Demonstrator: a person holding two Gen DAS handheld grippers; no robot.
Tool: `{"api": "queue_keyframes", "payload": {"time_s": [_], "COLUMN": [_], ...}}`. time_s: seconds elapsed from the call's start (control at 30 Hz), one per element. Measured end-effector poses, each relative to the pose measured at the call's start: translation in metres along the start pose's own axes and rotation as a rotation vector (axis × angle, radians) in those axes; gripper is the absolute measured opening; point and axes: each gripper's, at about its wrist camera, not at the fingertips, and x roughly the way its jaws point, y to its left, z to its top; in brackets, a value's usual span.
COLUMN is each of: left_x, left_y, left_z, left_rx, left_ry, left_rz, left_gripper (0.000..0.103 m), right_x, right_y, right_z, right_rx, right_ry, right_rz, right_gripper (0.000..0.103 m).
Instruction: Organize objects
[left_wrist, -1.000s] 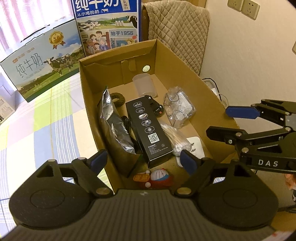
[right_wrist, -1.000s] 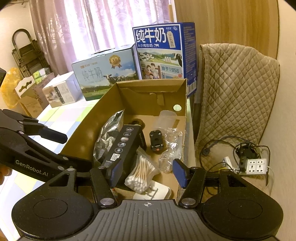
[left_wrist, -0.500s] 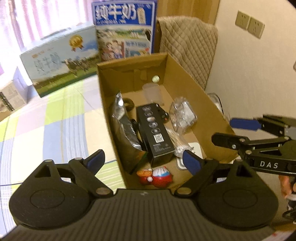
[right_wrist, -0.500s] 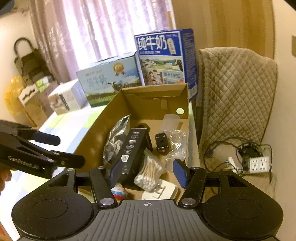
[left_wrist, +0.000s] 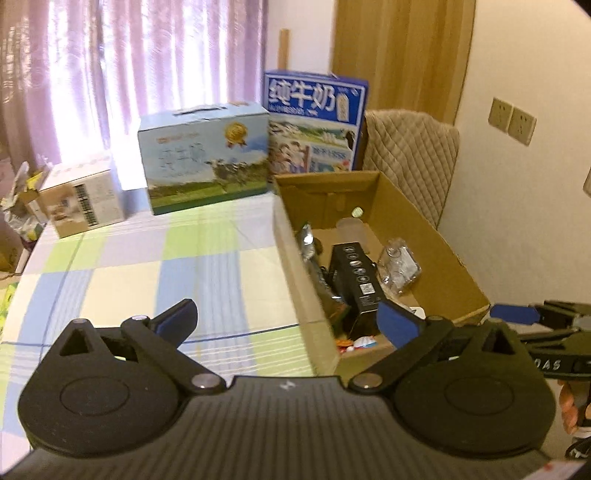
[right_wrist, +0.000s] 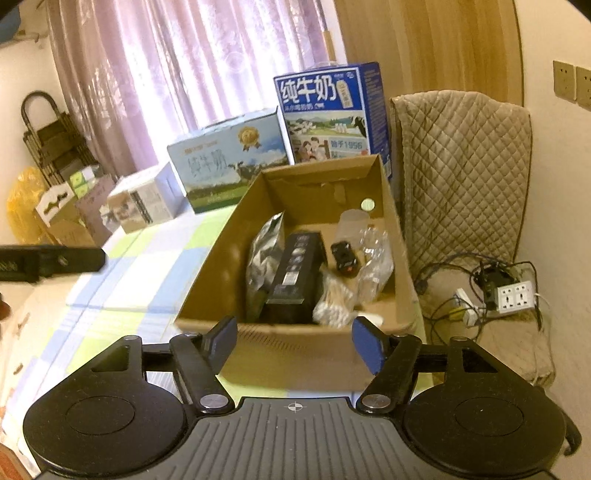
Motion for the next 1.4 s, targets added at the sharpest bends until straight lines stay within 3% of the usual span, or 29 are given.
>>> {"api": "queue_keyframes", "payload": {"time_s": [0.27,0.7,1.07,1.4], "left_x": [-0.063,-0.14,-0.168,-0.18], "left_y": [0.046,0.119,0.131,0.134], "left_z": [-0.038,-0.125,-0.179,-0.201], "left_rx": [-0.031,-0.135,-0.139,-0.144], "left_ry": [-0.024,0.09,0.159,0.198], "left_rz": [0.038,0.075,0.059,0.064], "left_gripper": [0.102,0.102,0.101,0.101], "right_x": [-0.007,-0.041,-0.068,-0.076], "right_y": [0.063,0.168,0.217,0.239], "right_z": [-0.033,-0.098,-0.129,-0.147], "right_rx": [-0.038,-0.042,-0.05,-0.075], "right_ry": [0.045,0.081,0.095,0.119], "right_rz": [-0.014,0.035,0.06,0.085], "right_gripper": [0.069,0.069,0.069,0.069]}}
